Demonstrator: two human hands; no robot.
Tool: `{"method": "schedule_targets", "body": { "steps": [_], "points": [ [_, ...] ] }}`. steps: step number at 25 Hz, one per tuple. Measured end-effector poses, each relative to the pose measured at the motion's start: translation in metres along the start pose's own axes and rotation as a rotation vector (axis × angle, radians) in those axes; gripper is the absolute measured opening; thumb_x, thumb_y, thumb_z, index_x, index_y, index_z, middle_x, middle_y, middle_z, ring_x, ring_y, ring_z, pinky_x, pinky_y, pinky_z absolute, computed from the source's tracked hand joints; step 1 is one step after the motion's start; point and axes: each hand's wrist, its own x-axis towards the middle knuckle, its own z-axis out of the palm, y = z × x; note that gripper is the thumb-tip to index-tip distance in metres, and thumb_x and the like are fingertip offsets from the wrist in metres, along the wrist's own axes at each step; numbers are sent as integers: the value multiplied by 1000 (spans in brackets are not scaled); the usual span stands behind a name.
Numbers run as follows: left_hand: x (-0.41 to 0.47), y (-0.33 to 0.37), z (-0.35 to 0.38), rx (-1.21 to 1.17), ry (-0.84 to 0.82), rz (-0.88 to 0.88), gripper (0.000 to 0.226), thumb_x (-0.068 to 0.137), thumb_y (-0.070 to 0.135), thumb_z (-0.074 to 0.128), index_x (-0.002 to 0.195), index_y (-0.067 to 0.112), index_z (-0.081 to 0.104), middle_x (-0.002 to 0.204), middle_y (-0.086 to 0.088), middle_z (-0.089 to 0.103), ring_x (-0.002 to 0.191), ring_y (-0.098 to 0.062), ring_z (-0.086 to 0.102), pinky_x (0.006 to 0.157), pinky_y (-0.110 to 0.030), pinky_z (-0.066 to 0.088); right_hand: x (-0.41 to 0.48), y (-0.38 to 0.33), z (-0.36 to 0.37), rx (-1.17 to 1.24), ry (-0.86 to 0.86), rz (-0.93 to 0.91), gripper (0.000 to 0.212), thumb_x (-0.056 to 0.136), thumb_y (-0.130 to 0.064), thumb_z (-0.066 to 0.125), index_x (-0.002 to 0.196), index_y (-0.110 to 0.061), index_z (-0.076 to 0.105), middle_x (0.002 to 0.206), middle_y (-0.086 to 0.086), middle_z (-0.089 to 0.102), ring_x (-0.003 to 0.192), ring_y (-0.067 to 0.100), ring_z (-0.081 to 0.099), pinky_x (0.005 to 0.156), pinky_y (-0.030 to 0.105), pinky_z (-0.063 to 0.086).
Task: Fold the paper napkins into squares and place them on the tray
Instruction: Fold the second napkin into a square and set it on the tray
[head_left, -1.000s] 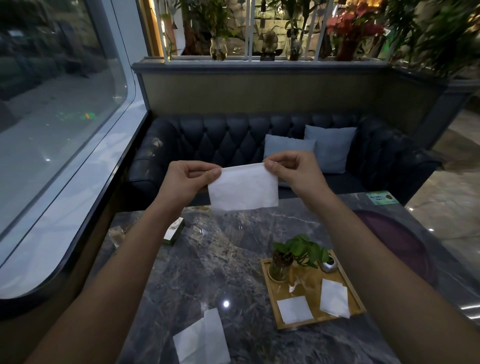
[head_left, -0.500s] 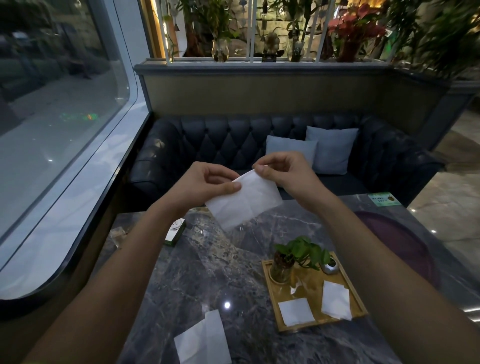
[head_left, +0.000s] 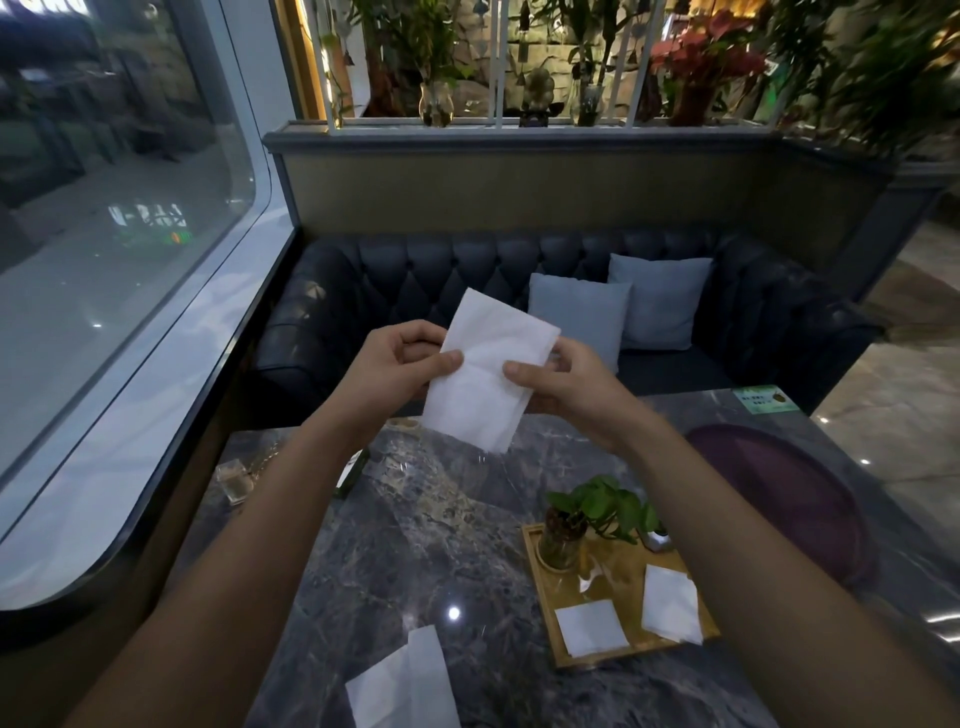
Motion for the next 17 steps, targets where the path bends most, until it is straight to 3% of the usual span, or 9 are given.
{"method": "schedule_targets", "body": {
  "steps": [3,7,13,17],
  "points": [
    [1,-1,2,-35,33,-6,10,88,9,69,96,5,64,93,-12,75,87,-22,73,71,-32,59,1,4,1,16,-22,12,35,88,-9,68,122,-14,60,119,9,71,106,27,69,85,44,59],
    [0,-3,2,-61,28,-34,8,89,8,67,95,8,63,90,-10,76,88,-21,74,70,-30,58,3,2,-1,11,38,-9,27,89,-6,66,114,-16,63,108,6,75,100,25,72,81,38,60],
    [-7,-1,0,-91,-3,-55,10,89,1,65,99,3,64,90,-10,77,85,-22,74,69,-27,58,4,-4,-4,-31,91,-5,27,90,-9,66,116,-4,61,105,11,75,96,28,72,82,43,60],
    [-7,2,-1,-90,8,-31,11,87,0,66,97,7,66,90,-6,77,84,-18,74,67,-23,57,4,-8,-3,-26,87,-14,25,91,-7,65,115,-3,61,103,12,74,92,26,72,74,39,60]
  ]
}}
